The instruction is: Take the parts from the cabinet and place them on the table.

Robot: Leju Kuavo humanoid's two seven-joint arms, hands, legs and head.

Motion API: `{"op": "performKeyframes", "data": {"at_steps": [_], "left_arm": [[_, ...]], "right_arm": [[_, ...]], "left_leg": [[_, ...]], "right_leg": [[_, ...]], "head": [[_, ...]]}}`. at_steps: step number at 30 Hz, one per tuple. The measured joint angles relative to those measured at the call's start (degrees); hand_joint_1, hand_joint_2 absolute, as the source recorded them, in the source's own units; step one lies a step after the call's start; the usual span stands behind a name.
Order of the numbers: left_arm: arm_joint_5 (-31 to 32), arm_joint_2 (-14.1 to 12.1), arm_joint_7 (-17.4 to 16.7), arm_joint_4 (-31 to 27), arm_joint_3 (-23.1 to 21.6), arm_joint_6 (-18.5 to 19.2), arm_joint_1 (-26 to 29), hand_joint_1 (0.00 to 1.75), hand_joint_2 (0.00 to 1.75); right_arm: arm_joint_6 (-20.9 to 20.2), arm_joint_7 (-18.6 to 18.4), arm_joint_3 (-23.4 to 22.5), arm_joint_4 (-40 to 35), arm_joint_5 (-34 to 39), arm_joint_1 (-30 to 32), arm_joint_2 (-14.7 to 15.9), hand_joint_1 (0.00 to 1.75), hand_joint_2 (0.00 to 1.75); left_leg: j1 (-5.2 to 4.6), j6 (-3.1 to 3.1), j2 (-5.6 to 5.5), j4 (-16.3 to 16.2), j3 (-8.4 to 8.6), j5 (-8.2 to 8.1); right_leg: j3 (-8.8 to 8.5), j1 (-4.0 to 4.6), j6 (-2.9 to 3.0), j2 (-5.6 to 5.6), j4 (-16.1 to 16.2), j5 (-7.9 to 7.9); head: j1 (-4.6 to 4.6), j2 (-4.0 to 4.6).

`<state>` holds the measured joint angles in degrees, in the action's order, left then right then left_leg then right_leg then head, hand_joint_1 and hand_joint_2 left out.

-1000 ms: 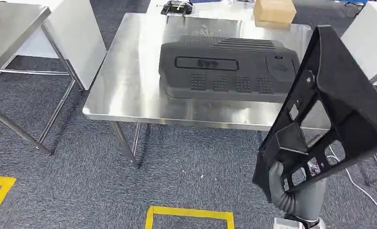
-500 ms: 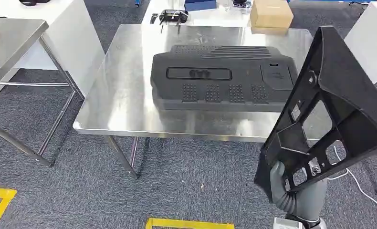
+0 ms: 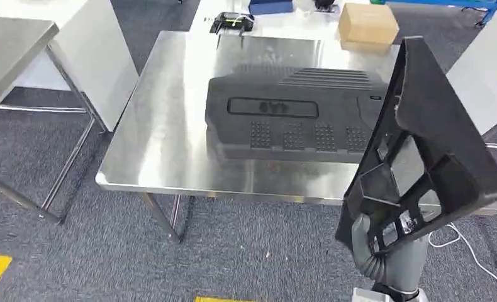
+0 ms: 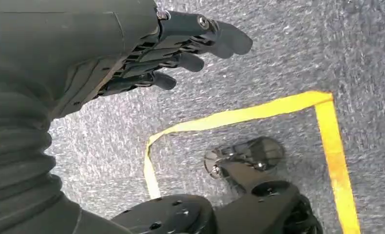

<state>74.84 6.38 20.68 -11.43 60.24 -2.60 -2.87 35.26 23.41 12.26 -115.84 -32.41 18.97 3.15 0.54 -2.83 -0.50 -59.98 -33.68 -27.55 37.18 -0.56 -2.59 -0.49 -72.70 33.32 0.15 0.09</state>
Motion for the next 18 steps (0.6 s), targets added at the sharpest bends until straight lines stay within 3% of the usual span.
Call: {"op": "performKeyframes", "data": {"at_steps": [1,2,3,5,6,7,8,9,10,11,12,14,16,17,18], "left_arm": [[0.0,0.0,0.0,0.0,0.0,0.0,0.0,0.00,1.75],[0.0,0.0,0.0,0.0,0.1,0.0,0.0,0.00,1.75],[0.0,0.0,0.0,0.0,0.1,0.0,0.1,0.00,1.75],[0.0,0.0,0.0,0.0,0.3,0.0,0.1,0.00,1.75],[0.0,0.0,0.0,0.0,0.3,0.0,0.1,0.00,1.75],[0.0,-0.1,0.0,0.0,0.4,0.0,0.2,0.00,1.75],[0.0,-0.1,0.0,0.0,0.4,0.0,0.1,0.00,1.75],[0.0,-0.1,0.0,0.0,0.4,0.0,0.1,0.00,1.75],[0.0,-0.1,0.0,0.0,0.5,0.0,0.2,0.00,1.75],[0.0,-0.1,0.0,0.0,0.5,0.0,0.1,0.00,1.75],[0.0,0.0,0.0,0.0,0.5,0.0,0.0,0.00,1.75],[0.0,0.0,0.0,0.0,0.6,0.0,-0.2,0.00,1.75],[0.1,0.0,0.0,0.0,0.6,0.0,-0.1,0.00,1.75],[0.1,0.0,0.0,0.0,0.6,0.0,0.0,0.00,1.75],[0.1,0.0,0.0,0.0,0.6,0.0,0.0,0.00,1.75]], "right_arm": [[0.1,-0.1,0.0,0.0,-0.3,0.0,0.0,1.75,1.75],[0.2,-0.1,0.1,0.1,-0.6,0.0,0.0,1.75,1.75],[0.3,-0.1,0.1,0.1,-0.8,0.0,0.0,1.75,1.75],[0.4,-0.1,0.1,0.1,-1.0,0.0,0.0,1.75,1.75],[0.4,-0.1,0.2,0.1,-1.0,0.0,0.0,1.75,1.75],[0.4,-0.1,0.2,0.2,-1.0,0.0,0.0,1.75,1.75],[0.4,-0.2,0.2,0.2,-1.0,-0.1,0.0,1.75,1.75],[0.6,-0.3,0.2,0.2,-1.2,0.1,0.0,1.75,1.75],[0.9,-0.4,0.2,0.2,-1.4,0.1,0.0,1.75,1.75],[1.0,-0.4,0.2,0.1,-1.6,0.1,0.0,1.75,1.75],[1.2,-0.4,0.2,0.1,-1.9,0.1,0.0,1.75,1.75],[1.8,-0.1,0.2,-0.1,-2.6,-0.1,0.0,1.75,1.75],[2.1,0.2,0.5,-0.1,-3.5,-0.1,0.0,1.75,1.75],[2.2,0.2,0.7,-0.1,-4.0,-0.1,0.0,1.75,1.75],[2.4,0.4,0.9,-0.1,-4.3,-0.1,0.0,1.75,1.75]], "left_leg": [[-0.01,0.00,-0.06,0.0,0.28,-0.37],[0.00,0.07,-0.11,0.0,0.71,-0.82],[0.02,0.18,-0.20,0.0,1.18,-1.20],[0.09,0.62,-0.42,0.0,2.68,-2.29],[0.07,0.95,-0.43,0.1,2.79,-2.77],[-0.12,1.32,-0.46,-0.1,3.76,-3.34],[-0.15,1.72,-0.44,0.4,3.39,-3.57],[-0.03,2.20,-0.34,0.8,3.86,-3.74],[-0.02,2.50,-0.28,0.3,4.53,-3.46],[0.13,2.76,-0.11,0.1,5.12,-3.64],[0.25,2.93,0.10,-1.5,4.32,-3.90],[0.21,3.08,0.22,-9.4,-0.20,-5.10],[0.21,3.21,0.21,-16.3,-5.67,-9.02],[0.21,3.19,0.21,-17.1,-7.29,-9.87],[0.19,3.07,0.22,-15.9,-7.71,-8.94]], "right_leg": [[2.52,-0.12,0.08,0.00,-2.8,1.37],[3.92,-0.29,-0.26,0.00,-3.1,1.40],[3.95,-0.47,-0.78,0.01,-1.3,0.41],[1.15,-0.95,-2.64,0.15,8.5,-5.61],[-0.04,-1.12,-3.19,0.41,12.9,-8.73],[0.29,-0.89,-2.12,0.92,13.1,-8.43],[-0.14,-0.28,-0.69,1.22,13.2,-7.45],[-0.92,0.11,-0.11,0.91,13.5,-8.16],[-0.87,-0.12,0.52,0.82,13.9,-8.43],[-2.24,-0.43,0.95,0.55,14.0,-8.35],[-3.24,-0.57,1.36,0.63,14.2,-8.08],[-4.33,-0.42,2.48,0.63,14.3,-7.30],[-5.08,-0.15,2.88,0.51,14.3,-6.46],[-5.65,-0.04,2.87,0.32,14.3,-5.96],[-6.33,0.07,2.80,0.09,14.3,-5.47]], "head": [[-0.04,0.00],[-0.02,0.00],[-0.07,0.00],[-0.07,0.00],[-0.13,0.00],[-0.06,0.00],[-0.18,0.00],[-0.07,0.00],[-0.22,0.00],[-0.17,0.00],[-0.18,0.00],[0.11,0.00],[0.04,0.00],[0.13,0.00],[0.06,0.00]]}}
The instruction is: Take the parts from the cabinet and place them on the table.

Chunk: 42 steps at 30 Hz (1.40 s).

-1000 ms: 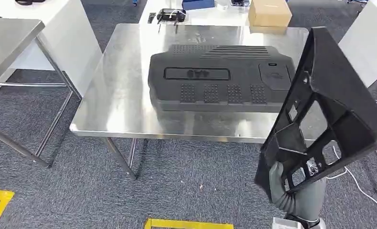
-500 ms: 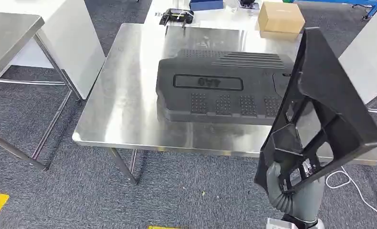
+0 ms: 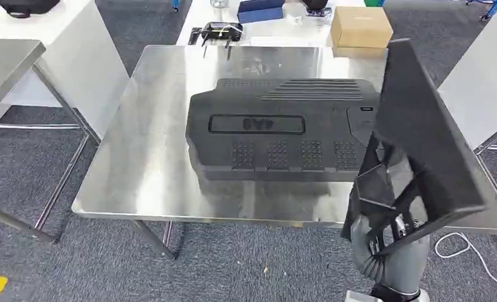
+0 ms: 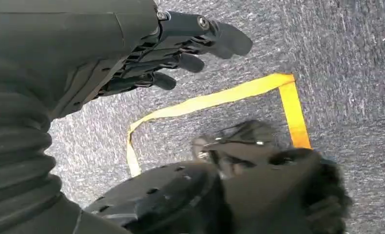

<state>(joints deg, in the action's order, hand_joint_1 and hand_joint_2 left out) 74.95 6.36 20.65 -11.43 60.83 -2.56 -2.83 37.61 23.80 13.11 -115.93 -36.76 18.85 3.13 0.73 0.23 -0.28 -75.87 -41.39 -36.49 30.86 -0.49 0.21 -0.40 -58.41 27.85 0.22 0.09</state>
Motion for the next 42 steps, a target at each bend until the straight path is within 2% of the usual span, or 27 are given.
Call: {"op": "performKeyframes", "data": {"at_steps": [1,3,4,5,7,8,9,10,11,13,14,15,16,17,18,19,20,21,22,23,24,28,29,34,36,39,42], "left_arm": [[0.0,0.0,0.0,0.0,0.0,0.0,0.0,0.00,1.75],[0.0,-0.1,0.0,0.0,0.0,0.0,0.0,0.00,1.75],[0.0,-0.2,0.0,0.0,0.0,0.0,0.1,0.00,1.75],[0.0,-0.2,0.0,0.0,0.0,0.0,0.0,0.00,1.75],[0.0,-0.2,0.0,0.0,0.0,0.0,0.1,0.00,1.75],[0.0,-0.1,0.0,0.0,0.0,0.0,0.1,0.00,1.75],[0.0,0.0,0.0,0.0,0.0,0.0,0.0,0.00,1.75],[0.0,-0.1,0.0,0.0,0.0,0.0,0.0,0.00,1.75],[0.0,-0.1,0.0,0.0,0.0,0.0,-0.1,0.00,1.75],[0.0,-0.1,0.0,0.0,0.0,0.0,-0.2,0.00,1.75],[0.0,-0.1,0.0,0.0,0.0,0.0,-0.2,0.00,1.75],[0.0,-0.1,0.0,0.0,0.0,0.0,-0.2,0.00,1.75],[0.0,-0.1,0.0,0.0,0.0,0.0,-0.2,0.00,1.75],[0.0,0.0,0.0,0.0,0.0,0.0,-0.2,0.00,1.75],[0.0,0.0,0.2,0.0,0.0,0.0,-0.2,0.00,1.75],[-0.2,0.0,0.7,0.0,0.1,0.0,-0.1,0.00,1.75],[-0.4,0.0,1.6,0.0,0.2,0.0,-0.2,0.00,1.75],[-0.5,0.1,2.2,0.0,0.2,-0.1,-0.2,0.00,1.75],[-0.5,0.2,2.8,0.0,0.2,-0.5,-0.2,0.00,1.75],[-0.4,0.1,2.9,0.0,0.2,-0.8,-0.1,0.00,1.75],[-0.2,0.2,2.8,0.0,0.2,-1.2,-0.1,0.00,1.75],[0.4,0.3,2.8,0.0,0.2,-1.6,-0.4,0.00,1.75],[0.9,0.3,2.7,0.0,0.2,-1.6,-0.5,0.00,1.75],[3.0,0.4,2.3,0.0,-0.3,-0.9,-0.7,0.00,1.75],[3.7,0.4,1.9,0.0,-0.9,-0.7,-0.9,0.00,1.75],[4.9,0.4,0.9,0.0,-1.7,-0.5,-1.4,0.00,1.75],[5.6,0.4,0.1,0.0,-2.6,-0.3,-1.9,0.00,1.75]], "right_arm": [[0.1,0.0,0.1,0.0,-0.3,0.0,0.0,1.75,1.75],[0.5,0.0,0.2,0.0,-1.0,-0.1,0.0,1.75,1.75],[0.6,0.0,0.2,0.0,-1.1,-0.1,0.0,1.75,1.75],[0.7,0.1,0.3,0.0,-1.2,-0.2,0.0,1.75,1.75],[0.8,0.1,0.4,-0.2,-1.3,-0.3,0.0,1.75,1.75],[0.9,0.1,0.4,-0.3,-1.4,-0.3,0.0,1.75,1.75],[1.0,0.1,0.4,-0.4,-1.4,-0.4,0.0,1.75,1.75],[1.0,0.1,0.5,-0.5,-1.4,-0.6,0.0,1.75,1.75],[1.0,0.1,0.5,-0.5,-1.4,-0.7,0.1,1.75,1.75],[1.1,0.1,0.5,-0.5,-1.6,-0.7,0.2,1.75,1.75],[1.1,0.1,0.6,-0.5,-1.7,-0.7,0.2,1.75,1.75],[1.2,0.1,0.6,-0.5,-2.0,-0.7,0.2,1.75,1.75],[1.3,0.0,0.6,-0.5,-2.5,-0.7,0.3,1.75,1.75],[1.5,-0.3,0.6,-0.5,-3.1,-0.7,0.3,1.75,1.75],[1.6,-0.6,0.7,-0.5,-4.0,-0.8,0.3,1.75,1.75],[1.6,-0.8,0.7,-0.5,-4.7,-0.8,0.3,1.75,1.75],[1.6,-1.3,0.8,-0.5,-6.0,-0.9,0.3,1.75,1.75],[1.6,-1.5,0.8,-0.5,-7.2,-0.9,0.3,1.75,1.75],[1.7,-1.7,0.8,-0.5,-9.4,-0.9,0.3,1.75,1.75],[1.7,-2.1,0.7,-0.5,-11.8,-1.0,0.2,1.75,1.75],[1.7,-2.7,0.6,-0.5,-15.2,-1.4,0.2,1.75,1.75],[1.7,-6.5,0.0,0.1,-30.6,-4.1,0.1,1.75,1.75],[1.7,-8.2,-0.1,0.5,-34.4,-5.1,0.2,1.75,1.75],[0.4,-19.5,0.6,7.8,-49.8,-14.9,4.6,1.75,1.75],[-0.6,-20.9,1.2,11.9,-52.0,-19.7,6.7,1.75,1.75],[-3.2,-25.0,5.1,20.9,-52.2,-28.7,10.8,1.75,1.75],[-4.6,-25.6,7.8,29.9,-52.2,-35.5,12.6,1.75,1.75]], "left_leg": [[-0.04,-0.20,0.00,2.5,0.46,1.88],[-0.31,-1.00,0.07,11.3,3.15,8.85],[-0.68,-1.54,0.17,14.3,3.53,11.79],[-0.85,-1.63,-0.14,14.3,3.81,9.37],[-1.09,-2.34,-0.18,15.1,4.05,10.24],[-1.08,-2.83,-0.16,15.2,5.13,10.24],[-0.65,-3.03,-0.18,15.8,6.25,10.28],[-0.62,-3.25,-0.22,16.1,6.82,10.16],[-0.59,-3.42,-0.26,16.1,6.97,9.98],[-0.59,-3.46,-0.40,16.1,7.33,9.25],[-0.60,-3.41,-0.52,16.1,7.70,8.82],[-0.58,-3.35,-0.62,16.1,8.22,8.39],[-0.53,-3.21,-0.68,16.1,8.91,7.84],[-0.48,-3.01,-0.81,16.1,9.71,7.32],[-0.44,-2.75,-0.88,16.2,10.46,6.72],[-0.46,-2.48,-0.91,16.2,10.00,6.43],[-0.65,-2.13,-1.04,16.1,10.86,6.09],[-0.65,-1.69,-0.90,16.3,10.66,5.82],[-0.65,-1.57,-0.87,16.1,10.96,5.89],[-0.64,-2.14,-0.92,16.3,11.16,5.94],[-0.65,-2.43,-0.88,16.4,11.25,6.08],[-0.66,-2.30,-0.53,17.6,12.15,5.81],[-0.61,-1.94,-0.39,18.1,12.44,5.40],[-0.60,-1.50,-0.09,18.2,12.63,5.57],[-0.61,-1.31,-0.11,18.2,12.65,5.67],[-0.75,-1.18,-0.12,18.2,12.72,5.81],[-0.83,-1.20,-0.29,18.2,12.92,5.83]], "right_leg": [[-0.68,0.04,-0.08,-0.10,0.0,0.45],[-2.07,0.07,-0.42,-0.13,0.0,1.58],[-2.14,0.14,-0.65,-0.17,0.0,2.12],[-2.22,0.43,-1.25,-0.39,0.1,2.64],[-3.37,0.46,-2.11,-0.34,-0.6,2.48],[-3.93,0.54,-2.58,-0.33,0.0,2.53],[-3.31,0.28,-2.74,-0.24,-1.0,3.03],[-1.86,0.33,-2.86,-0.21,-3.9,3.40],[0.63,0.29,-2.95,-0.21,-7.8,4.15],[6.62,-0.02,-2.84,-0.20,-15.6,7.36],[8.56,-0.16,-3.04,-0.19,-17.2,8.35],[9.32,-0.29,-3.36,-0.17,-16.5,8.02],[8.95,-0.44,-3.84,-0.13,-13.5,6.32],[7.71,-0.61,-4.98,-0.10,-8.8,3.31],[6.05,-0.74,-6.03,0.02,-2.9,-0.80],[5.60,-0.80,-6.15,0.36,-0.9,-3.32],[5.81,-0.39,-4.27,0.92,-0.7,-2.01],[5.20,-0.03,-3.30,0.59,-0.7,-2.85],[5.06,-0.27,-2.92,0.55,-0.1,-3.49],[4.80,-0.44,-3.48,0.56,-0.1,-3.93],[4.67,-0.31,-3.45,0.47,-0.1,-3.96],[4.47,-0.15,-2.76,0.06,0.0,-3.44],[4.47,-0.09,-2.52,0.01,0.0,-3.29],[4.26,0.01,-2.31,-0.14,0.0,-3.25],[4.19,-0.01,-2.13,-0.13,0.0,-3.38],[4.11,-0.16,-2.20,-0.14,0.0,-3.45],[3.87,-0.23,-2.24,-0.07,0.0,-3.47]], "head": [[0.07,0.00],[0.00,0.00],[0.07,0.00],[0.07,0.00],[0.02,0.00],[-0.05,0.00],[0.09,0.00],[-0.15,0.00],[-0.26,0.00],[-0.37,0.00],[-0.26,0.00],[-0.35,0.00],[-0.33,0.00],[-0.35,0.00],[-0.39,0.00],[-0.50,0.00],[-0.35,0.00],[-0.28,0.00],[-0.26,0.00],[-0.42,0.00],[-0.33,0.00],[-0.26,0.00],[-0.30,0.00],[-0.33,0.00],[-0.33,0.00],[-0.31,0.00],[-0.33,0.00]]}}
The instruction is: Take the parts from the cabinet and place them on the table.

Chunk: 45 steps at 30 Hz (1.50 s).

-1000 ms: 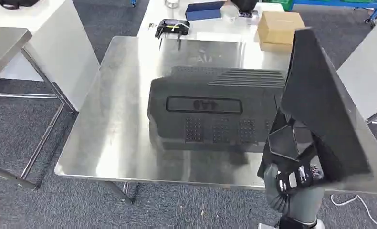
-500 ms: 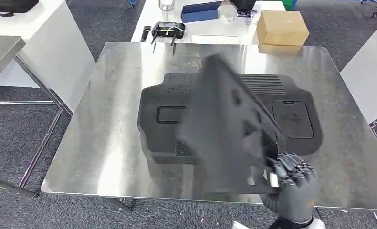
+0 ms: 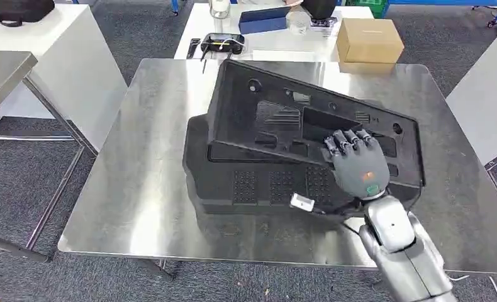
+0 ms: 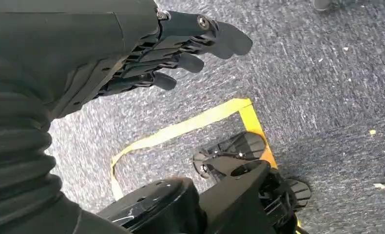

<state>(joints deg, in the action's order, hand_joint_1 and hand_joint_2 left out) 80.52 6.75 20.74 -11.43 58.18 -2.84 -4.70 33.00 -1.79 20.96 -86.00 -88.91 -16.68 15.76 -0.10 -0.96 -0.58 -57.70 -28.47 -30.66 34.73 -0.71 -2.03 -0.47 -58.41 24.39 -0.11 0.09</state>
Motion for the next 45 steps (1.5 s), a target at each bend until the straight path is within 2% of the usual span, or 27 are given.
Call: {"op": "performKeyframes", "data": {"at_steps": [6,12,15,18,19,22,24,25,40,45], "left_arm": [[0.4,0.0,-0.6,0.0,-0.9,0.4,-0.3,0.00,1.75],[0.4,0.0,-0.6,0.0,-1.3,0.4,-0.4,0.00,1.75],[0.4,-0.2,-0.6,0.0,-1.5,0.7,-0.5,0.00,1.75],[0.4,-0.5,-0.5,0.0,-1.6,1.2,-0.6,0.00,1.75],[0.3,-0.6,-0.3,0.0,-1.6,1.5,-0.7,0.00,1.75],[0.2,-0.8,0.1,0.0,-1.6,1.4,-0.8,0.00,1.75],[-0.3,-0.9,0.3,0.0,-1.6,0.9,-1.3,0.00,1.75],[-0.6,-0.9,0.6,0.0,-1.5,0.4,-1.6,0.00,0.00],[-0.9,-0.8,0.9,0.0,-2.1,-0.2,-2.2,0.00,0.00],[-1.5,-0.7,0.9,0.0,-2.4,-0.4,-2.2,0.00,0.00]], "right_arm": [[0.0,1.0,1.3,13.3,0.2,-6.8,1.6,1.75,1.75],[-0.5,1.0,1.5,19.5,1.4,-9.1,2.1,1.75,1.75],[-0.1,3.9,-0.1,25.3,6.8,-11.1,3.0,1.75,1.75],[0.8,8.4,-2.5,33.0,12.1,-13.9,4.1,1.75,1.75],[1.1,10.5,-3.6,35.8,14.1,-14.6,4.7,0.00,0.00],[2.5,14.9,-5.6,40.5,17.8,-15.5,5.3,0.00,0.00],[3.0,16.1,-6.1,42.7,18.2,-15.7,5.3,0.00,0.00],[3.1,16.2,-6.2,43.4,18.3,-15.7,5.2,0.00,0.00],[4.5,15.7,-6.3,44.2,18.9,-14.0,3.5,0.00,0.00],[4.5,19.0,-7.2,38.9,25.3,-11.2,2.0,0.00,0.00]], "left_leg": [[-0.04,-0.04,-0.03,0.0,-0.01,0.00],[-0.09,-0.05,-0.03,0.0,-0.09,-0.06],[-0.17,-0.05,-0.08,0.0,-0.12,-0.06],[-0.24,-0.06,0.00,0.0,-0.06,-0.06],[-0.25,-0.07,-0.07,0.0,-0.09,-0.05],[-0.25,-0.08,-0.03,0.0,-0.11,-0.06],[-0.25,-0.08,0.01,0.0,-0.07,-0.07],[-0.25,-0.08,0.00,0.0,-0.08,-0.07],[-0.23,-0.08,0.00,0.0,-0.07,-0.06],[-0.23,-0.08,0.00,0.0,-0.10,-0.07]], "right_leg": [[0.01,-0.08,-0.04,0.04,0.0,0.02],[0.10,-0.07,-0.05,0.04,0.1,0.03],[0.09,-0.10,-0.05,0.09,0.1,0.03],[0.08,-0.17,-0.04,0.07,0.1,0.02],[0.06,-0.23,-0.05,0.09,0.1,0.02],[0.07,-0.25,-0.05,0.06,0.1,0.02],[0.07,-0.23,-0.05,0.01,0.1,0.02],[0.09,-0.23,-0.05,0.02,0.1,0.02],[0.07,-0.16,-0.05,0.02,0.1,0.02],[0.08,-0.15,-0.05,0.02,0.1,0.02]], "head": [[0.00,0.00],[0.02,0.00],[0.00,0.00],[0.02,0.00],[-0.02,0.00],[0.02,0.00],[0.00,0.00],[-0.02,0.00],[0.00,0.00],[0.00,0.00]]}}
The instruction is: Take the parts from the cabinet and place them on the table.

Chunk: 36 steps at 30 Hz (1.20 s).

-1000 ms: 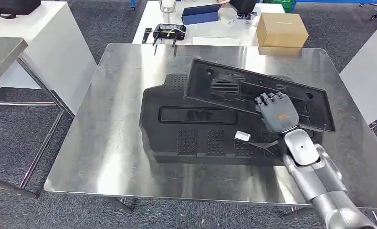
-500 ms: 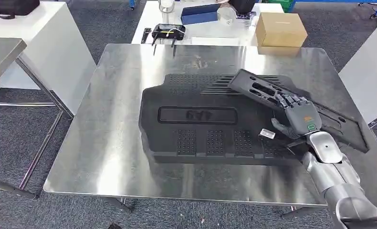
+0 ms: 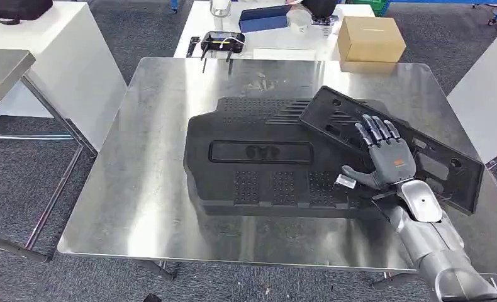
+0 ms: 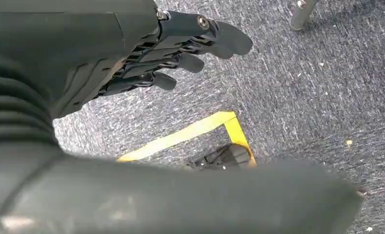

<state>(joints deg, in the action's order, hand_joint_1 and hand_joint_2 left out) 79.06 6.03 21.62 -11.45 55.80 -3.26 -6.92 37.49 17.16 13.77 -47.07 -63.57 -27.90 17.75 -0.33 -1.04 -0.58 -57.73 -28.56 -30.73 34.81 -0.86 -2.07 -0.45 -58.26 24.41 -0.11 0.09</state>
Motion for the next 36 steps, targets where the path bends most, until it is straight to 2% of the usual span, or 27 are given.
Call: {"op": "performKeyframes", "data": {"at_steps": [2,4,5,7,9,12,17,19,22,24,28,32,36], "left_arm": [[0.0,0.0,0.0,0.0,0.0,0.0,0.0,0.00,0.00],[-0.2,0.1,0.0,0.0,-0.1,0.0,0.0,0.00,0.00],[-0.3,0.1,0.0,0.0,-0.2,0.0,0.0,0.00,0.00],[-0.5,0.2,0.0,0.0,-0.5,0.0,0.0,0.00,0.00],[-0.8,0.2,0.0,0.0,-0.6,-0.1,0.0,0.00,0.00],[-1.1,0.3,0.0,0.0,-0.6,-0.1,0.0,0.00,0.00],[-1.1,0.3,0.0,0.0,-0.6,-0.2,0.0,0.00,0.00],[-1.2,0.3,0.0,0.0,-0.6,-0.2,0.0,0.00,0.00],[-2.3,0.3,0.3,0.0,-0.6,-0.5,0.2,0.00,0.00],[-3.3,0.2,1.0,0.0,-0.5,-0.7,0.6,0.00,0.00],[-5.2,0.2,2.8,0.0,0.2,-1.7,1.8,0.00,0.00],[-7.6,0.2,3.8,0.0,1.9,-2.5,3.2,0.00,0.00],[-8.5,0.2,4.3,0.0,3.4,-3.2,3.9,0.00,0.00]], "right_arm": [[-0.9,1.2,-0.4,-2.9,2.7,1.3,-1.0,0.00,0.00],[-4.2,3.5,-0.7,-7.1,8.9,3.1,-2.1,0.00,0.00],[-6.4,4.8,-0.9,-9.8,12.9,4.2,-3.1,0.00,0.00],[-13.7,7.7,-0.9,-16.0,22.7,6.6,-5.2,0.00,0.00],[-19.0,8.8,-0.7,-22.6,29.3,9.1,-7.0,0.00,0.00],[-20.8,8.8,-0.3,-29.8,31.4,11.1,-8.9,0.00,0.00],[-21.3,8.9,-0.3,-34.8,32.1,12.7,-9.8,0.00,0.00],[-24.0,11.0,-0.3,-36.5,35.9,13.3,-10.2,0.00,0.00],[-31.9,13.0,-0.2,-41.9,48.6,15.9,-12.1,0.00,0.00],[-36.3,13.9,0.6,-47.6,57.5,19.0,-14.1,0.00,0.00],[-41.4,16.2,2.7,-59.3,69.3,28.0,-17.1,0.00,0.00],[-42.6,17.6,3.3,-68.5,74.3,38.4,-18.8,0.00,0.00],[-43.2,17.0,1.7,-72.8,79.6,45.4,-20.1,0.00,0.00]], "left_leg": [[0.00,0.00,0.03,0.0,0.01,0.00],[0.03,0.01,-0.02,0.0,-0.02,0.00],[0.04,0.01,0.00,0.0,-0.04,0.00],[0.05,0.01,0.03,0.0,-0.02,0.00],[0.06,0.01,0.00,0.0,-0.01,0.00],[0.06,0.02,-0.01,0.0,0.00,0.01],[0.04,0.02,0.03,0.0,-0.01,0.01],[0.02,0.01,0.01,0.0,0.00,0.01],[0.02,0.01,-0.03,0.0,0.00,0.01],[0.03,0.02,-0.02,0.0,0.01,-0.01],[0.07,0.05,-0.12,0.1,-0.02,-0.11],[0.08,0.04,-0.08,0.1,-0.05,-0.20],[0.05,0.01,-0.01,0.1,-0.02,-0.23]], "right_leg": [[0.01,0.00,0.00,0.00,0.0,0.00],[0.00,0.05,0.00,0.02,0.0,0.00],[0.00,0.04,0.00,0.02,0.0,0.00],[0.00,0.04,0.00,-0.02,0.0,0.00],[0.01,0.06,0.01,0.00,0.0,0.00],[0.01,0.08,0.01,0.01,0.0,0.00],[-0.02,0.03,0.01,0.01,0.0,0.00],[-0.03,0.01,0.01,0.01,0.0,0.00],[-0.02,0.01,0.00,0.03,0.0,0.01],[0.00,0.03,0.01,0.02,0.0,0.02],[0.01,0.09,-0.07,0.07,0.0,0.22],[0.00,0.10,-0.03,0.07,0.0,0.26],[-0.03,0.05,-0.03,0.05,0.0,0.26]], "head": [[0.04,0.00],[-0.06,0.00],[-0.02,0.00],[0.02,0.00],[0.00,0.00],[0.00,0.00],[0.00,0.00],[-0.02,0.00],[-0.02,0.00],[0.00,0.00],[0.00,0.00],[-0.02,0.00],[-0.02,0.00]]}}
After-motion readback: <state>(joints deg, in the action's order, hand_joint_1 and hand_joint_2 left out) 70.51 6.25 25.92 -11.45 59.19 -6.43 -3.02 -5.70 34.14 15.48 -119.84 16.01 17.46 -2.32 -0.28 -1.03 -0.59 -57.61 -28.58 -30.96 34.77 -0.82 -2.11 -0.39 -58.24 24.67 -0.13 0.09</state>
